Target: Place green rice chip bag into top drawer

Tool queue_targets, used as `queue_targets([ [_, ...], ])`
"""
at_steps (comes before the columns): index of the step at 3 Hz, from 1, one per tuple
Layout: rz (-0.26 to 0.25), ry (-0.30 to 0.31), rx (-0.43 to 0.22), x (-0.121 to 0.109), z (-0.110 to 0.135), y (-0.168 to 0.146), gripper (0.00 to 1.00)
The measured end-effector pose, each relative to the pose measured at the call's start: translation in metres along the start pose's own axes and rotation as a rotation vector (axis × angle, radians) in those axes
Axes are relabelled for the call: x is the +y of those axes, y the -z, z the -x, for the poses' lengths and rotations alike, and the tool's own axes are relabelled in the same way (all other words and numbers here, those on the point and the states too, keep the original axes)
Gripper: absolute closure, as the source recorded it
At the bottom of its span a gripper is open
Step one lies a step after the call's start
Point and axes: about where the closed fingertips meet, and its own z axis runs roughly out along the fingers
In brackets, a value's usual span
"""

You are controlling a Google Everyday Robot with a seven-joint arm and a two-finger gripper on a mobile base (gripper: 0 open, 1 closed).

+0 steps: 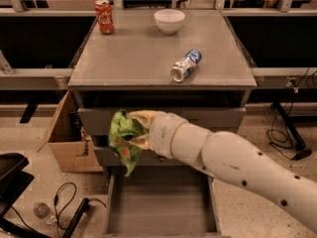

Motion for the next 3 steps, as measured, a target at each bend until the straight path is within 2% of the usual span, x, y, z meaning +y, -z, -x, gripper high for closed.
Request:
queue_targets([
  [1,0.036,-0.076,0.038,0.051,-0.061,0.039,1.0],
  [2,0.047,-0.147,0.022,0.101,-0.123,0.072,1.0],
  [3,0.071,-0.26,-0.022,0.169,-0.195,0.075,1.0],
])
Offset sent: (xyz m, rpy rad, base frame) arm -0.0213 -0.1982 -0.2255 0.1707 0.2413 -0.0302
